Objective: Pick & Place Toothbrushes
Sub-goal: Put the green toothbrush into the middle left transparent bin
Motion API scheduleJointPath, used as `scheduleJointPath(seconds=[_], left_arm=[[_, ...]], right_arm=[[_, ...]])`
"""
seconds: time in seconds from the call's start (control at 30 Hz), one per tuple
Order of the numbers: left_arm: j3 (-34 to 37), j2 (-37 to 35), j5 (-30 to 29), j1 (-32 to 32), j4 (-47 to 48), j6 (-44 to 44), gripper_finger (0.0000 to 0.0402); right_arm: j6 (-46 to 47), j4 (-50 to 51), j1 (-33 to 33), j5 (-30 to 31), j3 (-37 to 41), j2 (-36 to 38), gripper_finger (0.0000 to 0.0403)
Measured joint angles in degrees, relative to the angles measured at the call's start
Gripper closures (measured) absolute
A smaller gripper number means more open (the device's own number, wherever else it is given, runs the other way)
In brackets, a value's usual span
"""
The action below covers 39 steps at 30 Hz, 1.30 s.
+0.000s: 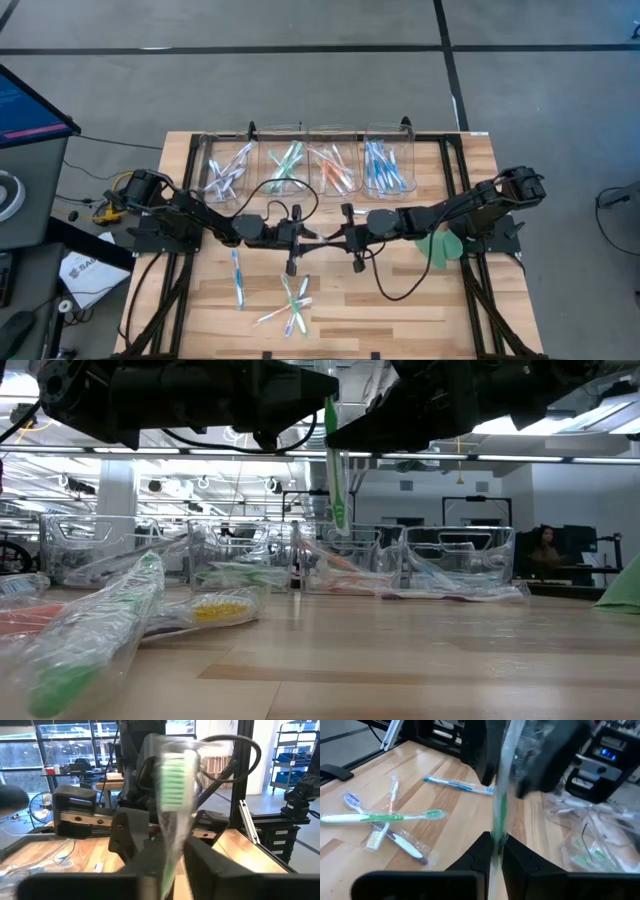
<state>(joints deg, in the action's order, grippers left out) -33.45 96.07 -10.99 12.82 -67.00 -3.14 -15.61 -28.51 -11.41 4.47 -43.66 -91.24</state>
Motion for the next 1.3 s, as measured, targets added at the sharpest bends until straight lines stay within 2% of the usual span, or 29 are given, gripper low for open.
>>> scheduleJointPath(seconds=[0.07,0.2,0.3,0.4,0.53,0.67,0.97,1.07,1.3], left_arm=[[0.04,0.00,-0.22,-0.01,0.25,-0.14,0.0380],[0.11,0.07,-0.56,-0.02,0.47,0.11,0.0386],[0.11,0.07,-0.56,-0.04,0.37,0.11,0.0392],[0.11,0.07,-0.54,0.06,0.42,0.11,0.0392],[0.11,0.07,-0.50,0.58,0.53,0.09,0.0393],[0.13,0.05,-0.25,0.66,1.02,0.09,0.0393],[0.15,0.02,-0.19,0.66,2.65,-0.03,0.0394],[0.15,0.02,-0.19,0.66,3.19,-0.04,0.0394],[0.24,-0.02,0.55,0.63,3.19,-0.06,0.0394]], right_arm=[[1.12,0.74,0.27,-0.20,0.00,0.01,0.0373],[1.71,1.81,0.44,-0.48,0.00,0.02,0.0349],[3.70,2.30,0.45,-0.56,0.00,0.02,0.0303],[5.05,3.34,0.76,-0.14,0.00,0.02,0.0239],[2.34,6.08,1.69,0.30,0.00,0.02,0.0161],[3.46,7.33,2.22,0.45,0.00,0.24,0.0119],[3.65,10.22,2.01,0.51,0.00,0.59,0.0100],[5.27,13.94,1.95,2.09,-0.01,3.03,0.0100],[13.67,30.78,-1.39,8.24,0.00,12.71,0.0100]])
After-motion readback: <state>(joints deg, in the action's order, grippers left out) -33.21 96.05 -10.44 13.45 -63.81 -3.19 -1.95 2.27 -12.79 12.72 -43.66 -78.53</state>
